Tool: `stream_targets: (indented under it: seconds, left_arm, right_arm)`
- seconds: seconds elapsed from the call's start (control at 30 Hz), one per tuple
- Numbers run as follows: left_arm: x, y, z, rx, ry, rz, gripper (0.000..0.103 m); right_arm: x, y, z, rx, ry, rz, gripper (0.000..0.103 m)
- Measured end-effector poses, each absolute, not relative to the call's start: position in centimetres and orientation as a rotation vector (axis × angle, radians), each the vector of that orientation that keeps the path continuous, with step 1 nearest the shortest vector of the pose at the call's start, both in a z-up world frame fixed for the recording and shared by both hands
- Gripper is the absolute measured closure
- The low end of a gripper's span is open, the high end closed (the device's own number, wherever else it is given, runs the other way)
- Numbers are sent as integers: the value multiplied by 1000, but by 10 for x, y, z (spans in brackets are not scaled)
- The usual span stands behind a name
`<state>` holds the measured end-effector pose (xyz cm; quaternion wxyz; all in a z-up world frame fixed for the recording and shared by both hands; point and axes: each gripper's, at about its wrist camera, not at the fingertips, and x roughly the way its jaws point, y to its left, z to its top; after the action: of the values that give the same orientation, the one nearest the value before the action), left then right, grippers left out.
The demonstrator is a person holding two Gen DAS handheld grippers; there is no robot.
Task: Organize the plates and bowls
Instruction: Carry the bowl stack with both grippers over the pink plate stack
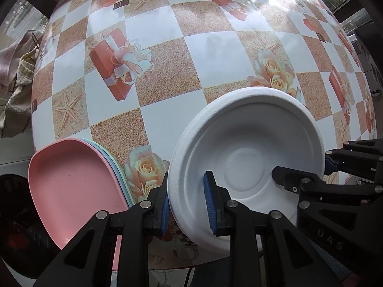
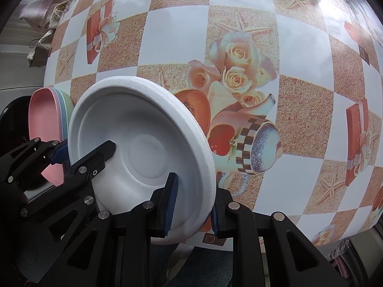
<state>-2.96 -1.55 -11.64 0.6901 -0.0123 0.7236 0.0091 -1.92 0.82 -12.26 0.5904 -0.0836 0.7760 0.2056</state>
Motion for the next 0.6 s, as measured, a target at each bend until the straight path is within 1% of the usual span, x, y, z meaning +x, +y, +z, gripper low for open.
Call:
stream_targets:
  seconds: [0.2,0.27,0.43,0.6]
  left_arm:
    - [-27,-19,-118,-27,1619,21,75]
    - [-23,-20,-119,-34,1621,25,73]
    - [-24,-18,-121,-37,1619,21,74]
    - [-26,-16,-117,-65,1621,18,75]
  right_arm:
    - [-11,-18,-121,-181,1815,478,78]
    - [-10,-29,-123,-156,1836,480,68]
    - [-12,-35,-116,-201,1819,492,68]
    - [-17,-29,-117,-228,1814,503,70]
